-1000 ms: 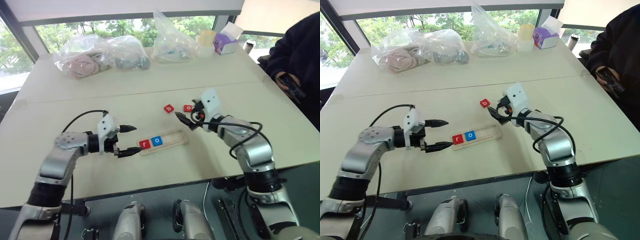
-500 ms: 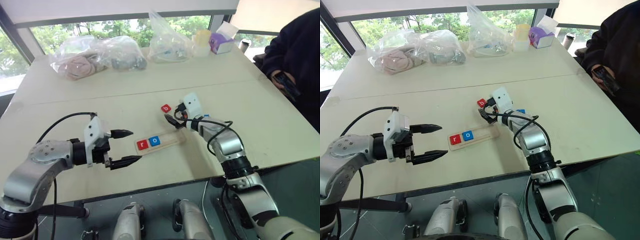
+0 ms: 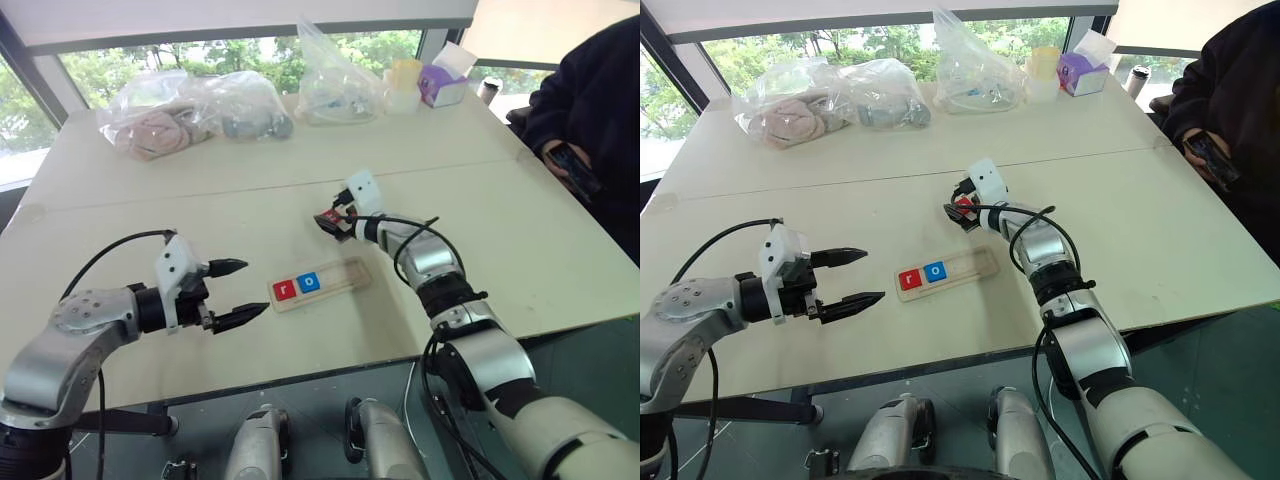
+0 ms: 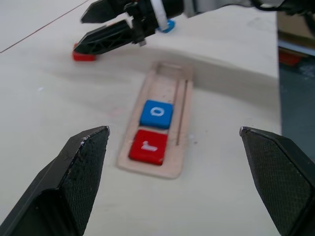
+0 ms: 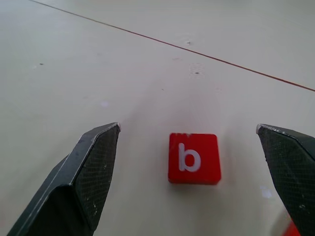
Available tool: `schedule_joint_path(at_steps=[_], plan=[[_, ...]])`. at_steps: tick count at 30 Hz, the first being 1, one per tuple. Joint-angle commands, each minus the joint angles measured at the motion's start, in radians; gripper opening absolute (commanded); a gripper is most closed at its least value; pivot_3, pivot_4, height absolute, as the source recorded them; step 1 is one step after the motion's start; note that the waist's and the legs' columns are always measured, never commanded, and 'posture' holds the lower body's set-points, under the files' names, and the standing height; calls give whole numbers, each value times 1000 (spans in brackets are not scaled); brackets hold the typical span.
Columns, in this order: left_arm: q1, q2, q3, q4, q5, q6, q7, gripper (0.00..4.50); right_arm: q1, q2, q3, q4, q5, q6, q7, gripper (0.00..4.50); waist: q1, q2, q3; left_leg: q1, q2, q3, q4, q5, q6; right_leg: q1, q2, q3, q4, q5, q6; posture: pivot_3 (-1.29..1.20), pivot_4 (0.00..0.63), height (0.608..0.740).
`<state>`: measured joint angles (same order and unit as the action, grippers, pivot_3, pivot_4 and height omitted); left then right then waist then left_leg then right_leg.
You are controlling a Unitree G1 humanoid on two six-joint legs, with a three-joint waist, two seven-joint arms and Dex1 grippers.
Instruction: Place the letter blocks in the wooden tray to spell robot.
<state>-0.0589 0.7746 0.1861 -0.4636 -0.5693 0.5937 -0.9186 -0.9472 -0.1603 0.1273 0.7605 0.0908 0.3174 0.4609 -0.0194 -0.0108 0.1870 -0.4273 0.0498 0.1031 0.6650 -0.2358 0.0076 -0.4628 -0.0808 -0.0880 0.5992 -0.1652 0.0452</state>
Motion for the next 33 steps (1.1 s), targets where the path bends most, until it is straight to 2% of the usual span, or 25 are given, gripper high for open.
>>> schedule_joint_path(at_steps=[1, 14, 15, 17, 19, 21, 22, 26, 31, 33], plan=[[11, 17, 57, 18, 15, -45, 7, 4444, -66, 25, -26, 61, 1, -3, 12, 4500, -1, 0, 0, 0, 0, 0, 0, 0, 0, 0, 0, 0, 0, 0, 0, 0, 150, 725], [56, 21, 76, -1, 39, -82, 48, 4444, -124, 89, -39, 275, -70, -32, -96, 4500, -2, 0, 0, 0, 1, 0, 0, 0, 0, 0, 0, 0, 0, 1, -1, 0, 150, 725], [61, 23, 79, -2, 38, -84, 48, 4500, -122, 94, -42, 276, -70, -33, -101, 3990, -1, 0, 0, 0, 1, 0, 0, 0, 0, 0, 0, 0, 0, 1, -1, 0, 150, 725], [58, 24, 73, 1, 42, -86, 52, 4500, -111, 100, -51, 268, -72, -22, -118, 3259, 0, 0, 0, 0, 1, 0, 0, 0, 0, 0, -1, 0, 0, 1, -1, 0, 150, 725], [48, 25, 66, 5, 43, -84, 55, 4500, -100, 99, -58, 255, -72, -6, -129, 2084, -1, 0, 0, 0, 1, 0, 0, 0, 0, 0, -1, 0, 0, 1, -1, 0, 150, 725], [41, 26, 63, 10, 43, -84, 53, 4500, -88, 97, -63, 235, -71, 18, -134, 1181, 0, 0, 0, 0, 1, 0, 0, 0, 0, 0, -1, 0, 0, 1, -1, 0, 150, 725], [37, 26, 61, 13, 43, -84, 53, 4500, -82, 95, -66, 223, -71, 31, -135, 1207, 0, 0, 0, 0, 1, 0, 0, 0, 0, 0, -1, 0, 0, 1, -1, 0, 150, 725], [12, 26, 37, 42, 50, -91, 36, 4500, 20, 58, -59, -30, -72, 146, -134, 1207, 8, 0, 0, 0, 1, 0, -1, 0, 0, 0, -1, 0, 0, 1, -1, 0, 150, 725], [-27, 23, -3, 78, 48, -94, 2, 4500, 239, -76, -84, -781, -17, 539, -86, 1207, 15, 2, 1, -5, 0, -1, -1, 0, 0, -3, -4, 0, -1, 0, -1, 0, 150, 725], [-36, 20, -17, 87, 49, -98, -8, 4500, 301, -119, -108, -964, 8, 677, -87, 1207, 8, 2, 1, -9, 0, 0, -1, 0, 0, -7, -4, 0, -1, 1, -1, 0, 150, 725]])
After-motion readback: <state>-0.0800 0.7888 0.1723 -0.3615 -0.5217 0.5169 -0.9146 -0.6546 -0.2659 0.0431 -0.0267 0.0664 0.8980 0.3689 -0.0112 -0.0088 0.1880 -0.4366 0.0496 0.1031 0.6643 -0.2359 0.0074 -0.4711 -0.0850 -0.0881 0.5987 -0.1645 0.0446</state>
